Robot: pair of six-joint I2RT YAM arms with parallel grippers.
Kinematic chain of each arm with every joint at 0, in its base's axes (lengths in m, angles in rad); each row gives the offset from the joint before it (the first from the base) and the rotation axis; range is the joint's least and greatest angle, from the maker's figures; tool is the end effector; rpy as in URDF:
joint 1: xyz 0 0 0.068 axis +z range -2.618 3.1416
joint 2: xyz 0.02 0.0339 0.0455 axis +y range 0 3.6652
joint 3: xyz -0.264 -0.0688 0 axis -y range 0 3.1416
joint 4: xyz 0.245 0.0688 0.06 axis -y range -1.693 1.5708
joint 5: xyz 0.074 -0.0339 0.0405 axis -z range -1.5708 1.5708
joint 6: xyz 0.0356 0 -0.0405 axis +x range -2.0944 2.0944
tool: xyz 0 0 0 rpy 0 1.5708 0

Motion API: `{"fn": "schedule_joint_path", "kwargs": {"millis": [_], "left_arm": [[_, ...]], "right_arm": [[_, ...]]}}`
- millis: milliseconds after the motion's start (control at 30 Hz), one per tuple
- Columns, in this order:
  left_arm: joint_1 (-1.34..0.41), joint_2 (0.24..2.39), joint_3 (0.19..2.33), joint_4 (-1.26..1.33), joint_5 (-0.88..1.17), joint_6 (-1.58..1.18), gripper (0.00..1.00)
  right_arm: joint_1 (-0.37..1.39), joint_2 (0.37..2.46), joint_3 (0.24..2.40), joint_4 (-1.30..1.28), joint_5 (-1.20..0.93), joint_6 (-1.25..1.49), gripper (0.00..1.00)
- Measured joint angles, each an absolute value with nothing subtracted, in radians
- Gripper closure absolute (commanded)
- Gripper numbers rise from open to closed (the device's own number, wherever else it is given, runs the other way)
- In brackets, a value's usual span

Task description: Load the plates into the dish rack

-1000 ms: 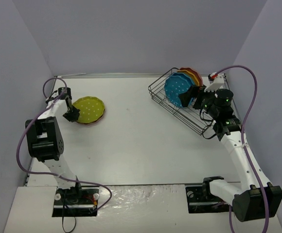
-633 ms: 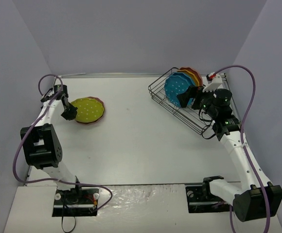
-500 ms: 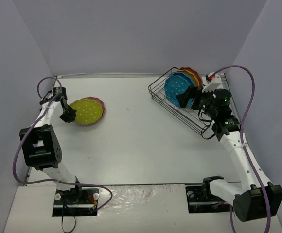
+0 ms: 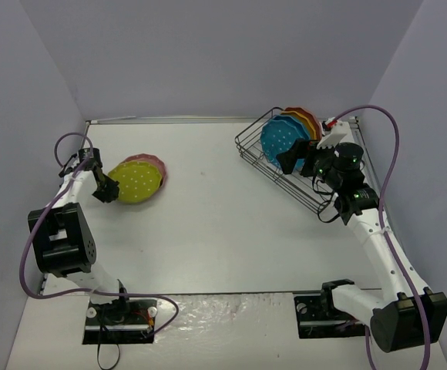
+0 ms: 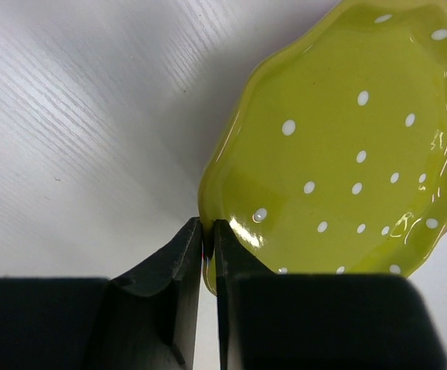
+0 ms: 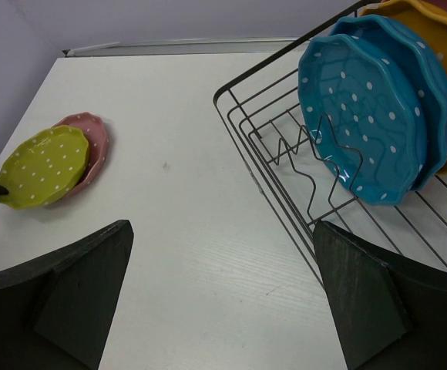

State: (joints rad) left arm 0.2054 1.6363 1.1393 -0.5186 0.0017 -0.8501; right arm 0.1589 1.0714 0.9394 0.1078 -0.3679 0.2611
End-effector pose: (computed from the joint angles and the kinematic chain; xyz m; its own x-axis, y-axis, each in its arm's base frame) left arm 0.3319 0.0691 0.2197 -0.3964 -0.8501 -0.3468 -0.7591 0.5159 -0.3970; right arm 0.2463 0.0524 0.3699 -0.1528 0.2194 -0.9636 -0.4795 0.8361 0.2665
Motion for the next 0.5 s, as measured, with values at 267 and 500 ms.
{"fn": "schedule_joint_path", "kwargs": {"millis": [267,500], "left_arm": [[0.210,1.636,1.131,-0.518,0.004,-0.846,0.71],[0.212,1.625,1.127,-0.512,0.029,-0.847,0.47]], "right_arm": [[0.164,1.075,0.939,0.108,-0.377,0.265,0.00],[0.172,1.076,0.938,0.108,-0.391,0.265,0.00]]}}
